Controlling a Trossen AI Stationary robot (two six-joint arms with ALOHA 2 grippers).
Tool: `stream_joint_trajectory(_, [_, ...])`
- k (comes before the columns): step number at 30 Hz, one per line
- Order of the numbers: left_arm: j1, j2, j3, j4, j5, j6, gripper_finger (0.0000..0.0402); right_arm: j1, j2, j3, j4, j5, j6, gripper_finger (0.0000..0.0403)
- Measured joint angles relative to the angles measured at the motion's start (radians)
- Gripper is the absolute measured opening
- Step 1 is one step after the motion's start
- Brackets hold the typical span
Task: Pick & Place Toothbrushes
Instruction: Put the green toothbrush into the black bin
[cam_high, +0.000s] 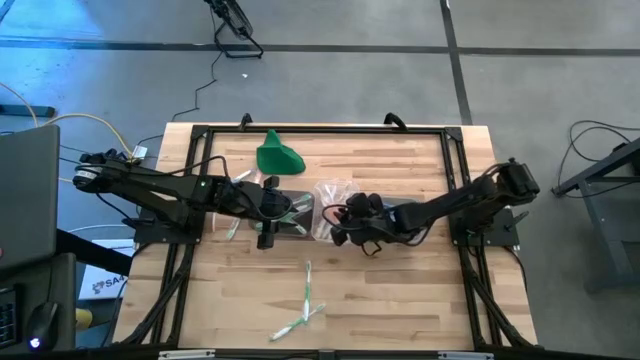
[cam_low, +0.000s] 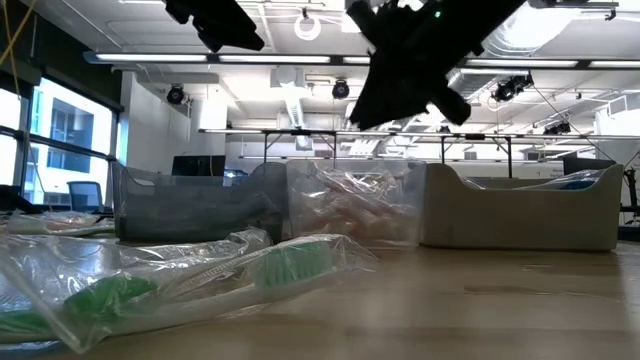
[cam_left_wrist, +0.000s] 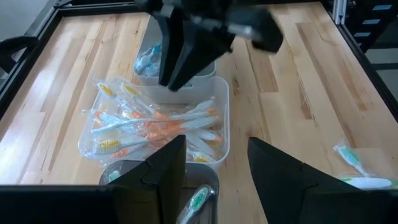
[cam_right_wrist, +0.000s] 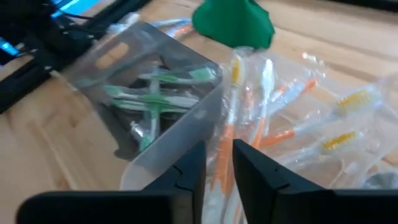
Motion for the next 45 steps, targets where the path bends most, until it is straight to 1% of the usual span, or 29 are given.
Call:
stream_joint_trajectory(6, [0.0,0.0,0.0,0.0,0.007,0.0,0.0167,0.034,-0.06,0.0,0.007,-0.016,-0.136,0.0029])
stream_joint_trajectory(11, [0.0,0.0,0.0,0.0,0.022,0.003,0.0167,0.051,-0.105,0.0,0.007,-0.102,-0.209,0.0008])
stream_joint_trajectory(15, [0.0,0.0,0.0,0.001,0.033,-0.013,0.0167,0.051,-0.117,0.0,0.011,-0.198,-0.251,0.0005])
stream_joint_trajectory(17, [0.0,0.0,0.0,0.0,0.033,-0.046,0.0167,0.051,-0.116,0.0,0.017,-0.22,-0.289,0.0005])
stream_joint_trajectory(21, [0.0,0.0,0.0,0.0,0.033,-0.078,0.0167,0.051,-0.117,0.0,0.024,-0.197,-0.333,0.0004])
stream_joint_trajectory(27, [0.0,0.0,0.0,0.0,0.032,-0.155,0.0167,0.083,-0.126,0.0,0.022,-0.058,-0.451,0.0003])
stream_joint_trajectory(29, [-0.005,0.0,0.0,0.0,0.027,-0.181,0.0167,0.096,-0.132,0.0,0.024,-0.05,-0.487,0.0003])
stream_joint_trajectory(32, [-0.032,0.009,0.0,0.003,-0.024,-0.216,0.0167,0.111,-0.139,0.0,0.012,-0.065,-0.543,0.0003])
stream_joint_trajectory(34, [-0.053,0.026,0.0,0.001,-0.077,-0.239,0.0167,0.113,-0.15,0.0,0.01,-0.113,-0.578,0.0003])
stream_joint_trajectory(35, [-0.067,0.035,0.0,-0.001,-0.099,-0.252,0.0167,0.11,-0.153,0.001,0.016,-0.154,-0.594,0.0003])
stream_joint_trajectory(38, [-0.096,0.071,0.0,0.01,-0.149,-0.292,0.0167,0.103,-0.167,0.0,0.011,-0.24,-0.641,0.0003])
stream_joint_trajectory(40, [-0.108,0.1,0.0,0.01,-0.153,-0.326,0.0167,0.094,-0.171,0.0,0.016,-0.272,-0.68,0.0003])
stream_joint_trajectory(45, [-0.113,0.161,0.0,0.034,-0.155,-0.393,0.0167,0.061,-0.192,0.001,-0.009,-0.311,-0.762,0.0003])
